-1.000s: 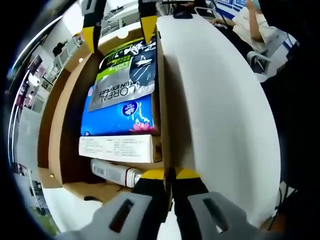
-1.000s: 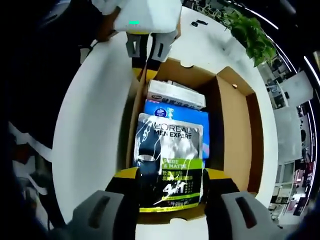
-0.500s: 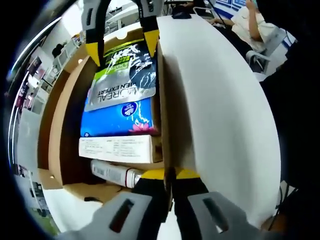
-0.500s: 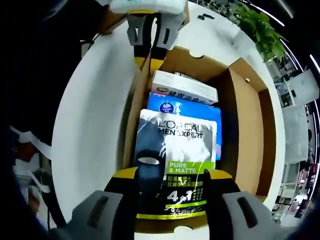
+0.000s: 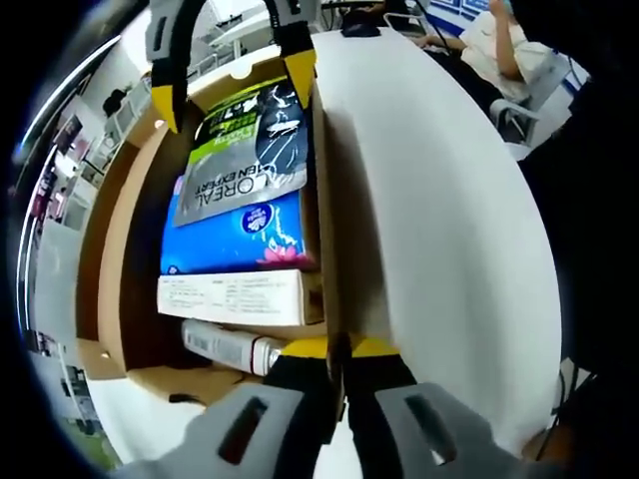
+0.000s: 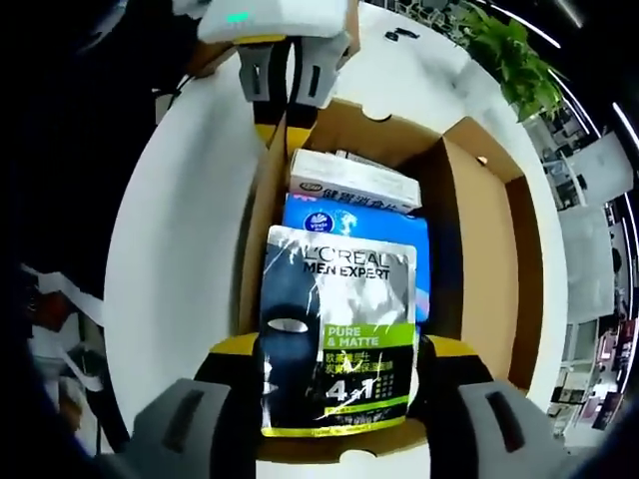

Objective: Operate the shoe box by opening the lid, removing the specified soft item, and placing it in the target area until the item is outside and the box remains undamaged.

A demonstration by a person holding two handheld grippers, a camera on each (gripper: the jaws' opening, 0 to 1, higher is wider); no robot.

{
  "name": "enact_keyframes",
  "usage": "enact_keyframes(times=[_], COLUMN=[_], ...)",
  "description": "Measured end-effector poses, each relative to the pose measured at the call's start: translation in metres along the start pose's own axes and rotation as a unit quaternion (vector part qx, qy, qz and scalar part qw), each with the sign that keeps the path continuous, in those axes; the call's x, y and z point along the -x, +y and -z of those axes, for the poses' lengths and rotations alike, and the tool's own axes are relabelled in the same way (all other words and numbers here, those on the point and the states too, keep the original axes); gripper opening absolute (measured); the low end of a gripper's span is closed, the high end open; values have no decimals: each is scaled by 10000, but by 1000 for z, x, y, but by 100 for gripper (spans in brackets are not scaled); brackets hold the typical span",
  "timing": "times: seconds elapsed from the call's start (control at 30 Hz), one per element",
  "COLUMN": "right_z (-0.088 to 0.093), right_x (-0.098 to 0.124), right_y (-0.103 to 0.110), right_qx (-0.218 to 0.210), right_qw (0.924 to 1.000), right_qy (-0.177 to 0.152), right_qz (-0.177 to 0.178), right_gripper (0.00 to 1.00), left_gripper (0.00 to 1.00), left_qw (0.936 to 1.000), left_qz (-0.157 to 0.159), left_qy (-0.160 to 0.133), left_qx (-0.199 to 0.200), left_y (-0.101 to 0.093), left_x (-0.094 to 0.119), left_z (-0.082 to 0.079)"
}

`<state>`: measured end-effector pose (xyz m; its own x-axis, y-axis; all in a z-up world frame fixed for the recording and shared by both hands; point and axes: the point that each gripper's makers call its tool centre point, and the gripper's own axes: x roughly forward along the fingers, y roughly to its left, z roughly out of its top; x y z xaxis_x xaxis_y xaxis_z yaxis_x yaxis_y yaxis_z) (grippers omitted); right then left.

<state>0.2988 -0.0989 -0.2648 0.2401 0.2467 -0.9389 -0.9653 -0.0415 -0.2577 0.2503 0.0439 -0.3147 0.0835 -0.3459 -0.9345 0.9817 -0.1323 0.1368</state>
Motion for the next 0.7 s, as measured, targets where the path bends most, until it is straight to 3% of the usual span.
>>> enact_keyframes(times=[0.3, 0.5, 0.7], right_z=[4, 7, 10], right_x=[-20, -19, -12], right_y=[2, -15, -31], right_qx=[-143, -109, -163], right_qw=[9994, 9990, 9977], right_qy=[217, 332, 326], right_qz=[-247, 284, 573], right_gripper=[68, 82, 81], left_gripper=[2, 3, 3], left_qw=[10000, 10000, 10000], left_qz=[23, 19, 8], left_qy=[-8, -7, 8], left_qx=[-46, -36, -94], left_y=[0, -1, -2], left_x=[-1, 0, 0], left_z=[0, 0, 0])
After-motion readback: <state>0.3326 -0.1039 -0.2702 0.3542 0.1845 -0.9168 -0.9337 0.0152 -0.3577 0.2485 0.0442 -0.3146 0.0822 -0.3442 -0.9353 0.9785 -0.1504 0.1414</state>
